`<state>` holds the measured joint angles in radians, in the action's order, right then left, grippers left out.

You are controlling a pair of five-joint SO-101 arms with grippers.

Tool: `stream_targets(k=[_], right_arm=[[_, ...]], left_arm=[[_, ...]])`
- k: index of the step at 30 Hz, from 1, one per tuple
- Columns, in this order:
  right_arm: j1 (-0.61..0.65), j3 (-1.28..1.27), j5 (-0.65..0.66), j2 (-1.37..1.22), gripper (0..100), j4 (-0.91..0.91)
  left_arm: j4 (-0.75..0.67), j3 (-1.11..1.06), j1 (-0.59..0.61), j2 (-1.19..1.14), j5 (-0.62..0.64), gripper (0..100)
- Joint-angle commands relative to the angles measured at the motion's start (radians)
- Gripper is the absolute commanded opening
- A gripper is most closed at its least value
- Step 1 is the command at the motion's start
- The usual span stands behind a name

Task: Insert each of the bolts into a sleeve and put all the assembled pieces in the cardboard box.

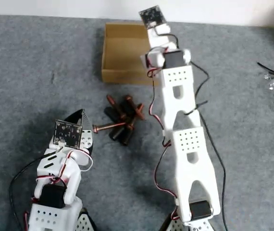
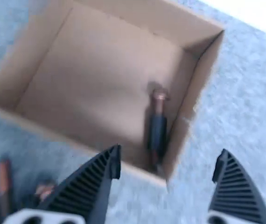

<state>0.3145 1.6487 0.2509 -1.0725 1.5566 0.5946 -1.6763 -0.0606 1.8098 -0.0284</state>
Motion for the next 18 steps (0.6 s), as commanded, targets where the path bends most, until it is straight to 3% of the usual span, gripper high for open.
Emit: stream_targets(k=[1, 12, 18], right_arm=[[0.005, 0.134, -0.011, 0.194, 28.2, 0.153], [0.05, 0.12, -0.052, 0.463, 28.2, 0.211], [0.077, -0.199, -0.064, 0.682, 28.2, 0.211]], left_arm=[[-0.023, -0.019, 0.004, 0.007, -0.008, 1], [-0.023, -0.019, 0.004, 0.007, -0.008, 1], [-0.023, -0.019, 0.004, 0.007, -0.008, 1]])
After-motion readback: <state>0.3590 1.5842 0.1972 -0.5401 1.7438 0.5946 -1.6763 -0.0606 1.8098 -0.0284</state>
